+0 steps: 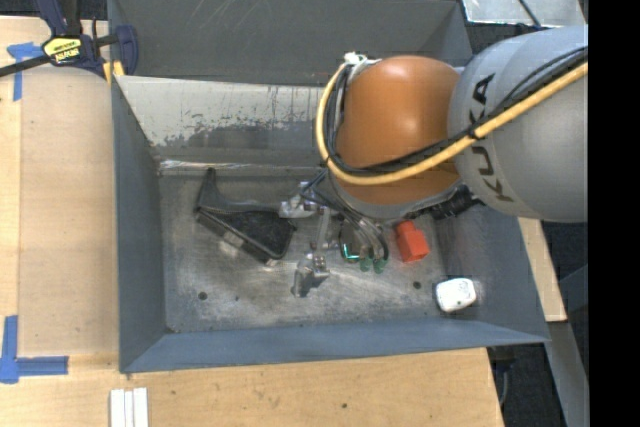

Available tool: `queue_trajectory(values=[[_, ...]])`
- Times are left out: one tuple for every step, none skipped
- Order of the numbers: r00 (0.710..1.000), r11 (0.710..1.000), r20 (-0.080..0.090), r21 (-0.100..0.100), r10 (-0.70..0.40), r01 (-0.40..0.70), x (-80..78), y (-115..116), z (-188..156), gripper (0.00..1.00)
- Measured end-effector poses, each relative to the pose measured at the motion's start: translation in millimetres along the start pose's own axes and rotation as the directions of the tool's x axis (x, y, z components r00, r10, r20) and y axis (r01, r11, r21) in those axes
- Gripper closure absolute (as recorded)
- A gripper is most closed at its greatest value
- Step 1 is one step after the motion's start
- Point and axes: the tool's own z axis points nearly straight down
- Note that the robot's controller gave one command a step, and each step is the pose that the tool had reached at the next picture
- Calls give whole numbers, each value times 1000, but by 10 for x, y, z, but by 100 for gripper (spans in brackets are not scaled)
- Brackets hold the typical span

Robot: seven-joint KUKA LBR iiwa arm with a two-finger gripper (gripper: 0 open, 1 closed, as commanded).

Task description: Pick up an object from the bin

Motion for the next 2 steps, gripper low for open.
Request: queue_trajectory(values=[[994, 994, 10, -1, -109, 109, -944, 75, 836, 0], [999, 999, 8, -6, -46, 46, -1038, -15, 926, 0]])
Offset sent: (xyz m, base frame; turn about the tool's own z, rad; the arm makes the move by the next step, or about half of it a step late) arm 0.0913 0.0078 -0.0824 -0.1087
